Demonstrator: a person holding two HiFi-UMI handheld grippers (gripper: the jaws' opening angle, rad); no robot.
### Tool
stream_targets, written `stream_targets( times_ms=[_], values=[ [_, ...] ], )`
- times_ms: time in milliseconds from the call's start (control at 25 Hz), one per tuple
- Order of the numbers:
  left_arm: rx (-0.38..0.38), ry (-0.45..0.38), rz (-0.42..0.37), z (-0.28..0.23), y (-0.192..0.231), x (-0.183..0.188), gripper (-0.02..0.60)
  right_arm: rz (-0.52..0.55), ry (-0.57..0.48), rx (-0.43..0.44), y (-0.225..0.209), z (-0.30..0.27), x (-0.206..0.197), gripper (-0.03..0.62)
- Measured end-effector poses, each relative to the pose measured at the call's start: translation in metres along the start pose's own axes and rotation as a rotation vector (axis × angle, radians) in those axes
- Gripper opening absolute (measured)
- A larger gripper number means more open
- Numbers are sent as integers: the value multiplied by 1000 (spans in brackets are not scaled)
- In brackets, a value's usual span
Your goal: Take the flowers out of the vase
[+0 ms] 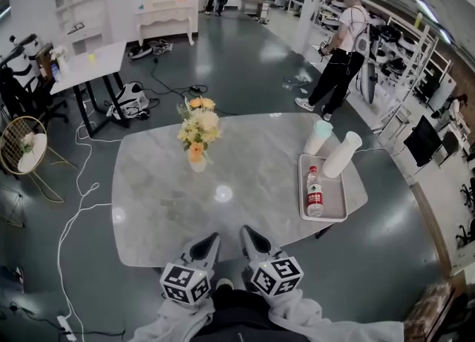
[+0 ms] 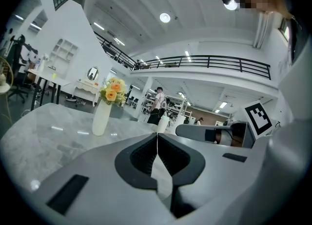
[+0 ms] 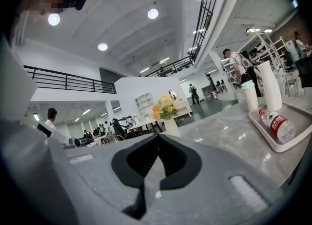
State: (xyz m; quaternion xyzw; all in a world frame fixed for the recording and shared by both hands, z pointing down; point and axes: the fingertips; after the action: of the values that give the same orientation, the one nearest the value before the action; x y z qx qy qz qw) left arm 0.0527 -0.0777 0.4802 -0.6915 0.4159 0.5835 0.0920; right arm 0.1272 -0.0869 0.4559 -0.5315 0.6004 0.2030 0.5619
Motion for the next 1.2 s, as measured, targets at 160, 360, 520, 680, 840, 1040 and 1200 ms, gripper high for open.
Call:
stream_targets(
  times_ms=[160,360,520,680,840,1040,1200],
  values=[
    [-9,5,8,-26,14,5,5,-6,3,-6,-21,-19,7,-2],
    [2,6,9,-48,32,16,5,-13,17,5,-37,-45,15,0],
    [28,2,18,-59,50,24,5,-11,31,22,-44,-65,20,-2],
    [55,2,31,-66,63,33,5,-15,49,45,-47,-83,27,-2],
    [77,-18,2,-63,68,47,6,10,26,58,-49,-94,45,0],
    [93,-43,-22,-53,72,65,6,28,28,75,-43,-101,55,-2],
    [124,-54,-39,-49,80,72,6,32,15,73,-40,-98,59,-2]
  ],
)
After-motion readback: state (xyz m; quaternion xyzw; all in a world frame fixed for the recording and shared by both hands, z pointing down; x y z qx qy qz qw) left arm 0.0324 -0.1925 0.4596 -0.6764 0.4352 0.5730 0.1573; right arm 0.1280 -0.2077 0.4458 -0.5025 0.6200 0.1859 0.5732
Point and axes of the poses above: the fingertips, and each gripper's own axes: z backward along the fingers, y to its left, x out of its top, and after that the axes turned 9 degrees about y, right-handed
